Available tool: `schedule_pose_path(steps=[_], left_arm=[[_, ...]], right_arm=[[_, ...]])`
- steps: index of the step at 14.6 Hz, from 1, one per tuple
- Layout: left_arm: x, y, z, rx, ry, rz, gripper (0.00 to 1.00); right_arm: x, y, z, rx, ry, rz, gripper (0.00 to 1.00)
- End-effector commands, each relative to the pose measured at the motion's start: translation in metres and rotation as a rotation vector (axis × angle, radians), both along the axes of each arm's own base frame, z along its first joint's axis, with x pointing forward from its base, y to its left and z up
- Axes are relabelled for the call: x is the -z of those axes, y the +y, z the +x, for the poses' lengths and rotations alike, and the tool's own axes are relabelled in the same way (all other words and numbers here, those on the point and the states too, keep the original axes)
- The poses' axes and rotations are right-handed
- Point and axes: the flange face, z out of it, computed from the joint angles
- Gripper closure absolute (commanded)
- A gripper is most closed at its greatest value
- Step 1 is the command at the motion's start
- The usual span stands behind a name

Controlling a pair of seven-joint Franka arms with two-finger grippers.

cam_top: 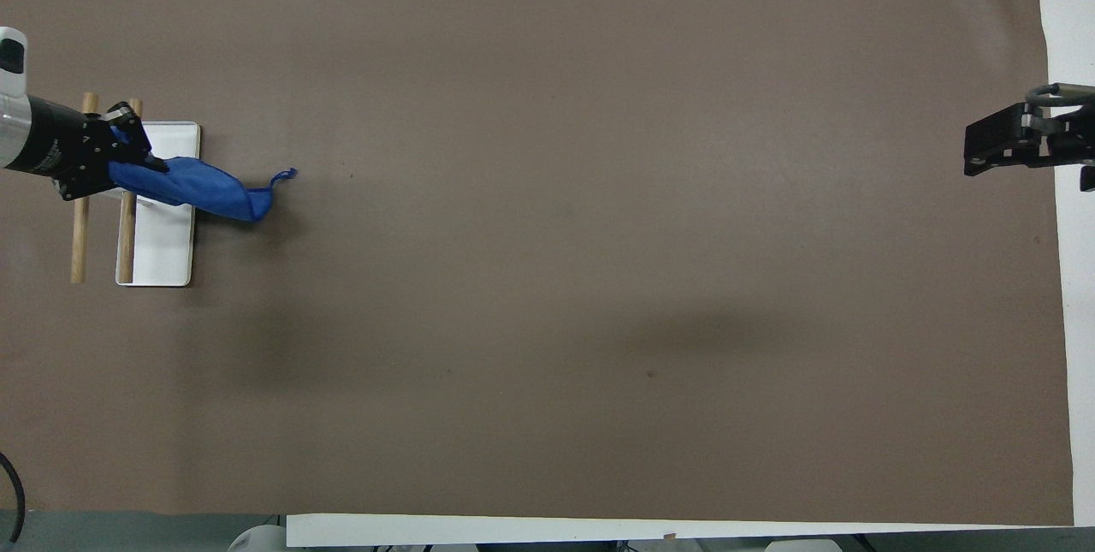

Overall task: Right arm passes towel to left arm to hang
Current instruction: 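Lower the towel with the left gripper over the wooden rod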

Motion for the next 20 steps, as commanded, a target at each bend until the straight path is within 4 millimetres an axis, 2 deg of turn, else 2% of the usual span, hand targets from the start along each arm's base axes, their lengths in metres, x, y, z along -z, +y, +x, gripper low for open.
schedule_pose_path(steps=[1,4,9,10,13,15,16,18,20], left_arm=[[-0.014,0.022,-0.001,0.037,-0.019,0.045,1.0],[-0.029,0.035,0.015,0.119,-0.078,0.084,1.0],[-0.036,0.052,0.018,0.22,-0.139,0.107,1.0],[-0.036,0.064,0.018,0.234,-0.156,0.118,1.0],[-0.037,0.078,0.018,0.275,-0.187,0.135,1.0],[-0.035,0.092,0.018,0.289,-0.203,0.152,0.99],[-0.036,0.093,0.018,0.29,-0.206,0.154,0.99],[-0.036,0.098,0.019,0.295,-0.211,0.163,0.99],[-0.034,0.102,0.018,0.284,-0.206,0.161,0.99]], right_arm=[[-0.02,-0.012,-0.016,-0.011,-0.002,0.01,0.0],[-0.02,-0.04,-0.017,-0.033,0.0,0.029,0.0],[-0.019,-0.043,-0.018,-0.029,0.001,0.039,0.0],[-0.018,-0.043,-0.018,-0.031,0.005,0.039,0.0],[-0.019,-0.045,-0.02,-0.052,0.019,0.042,0.0],[-0.012,-0.044,-0.017,-0.07,0.036,0.047,0.0],[-0.013,-0.049,-0.017,-0.066,0.03,0.048,0.0],[-0.017,-0.043,-0.021,-0.078,0.024,0.056,0.0],[-0.017,-0.047,-0.022,-0.073,0.028,0.058,0.0]])
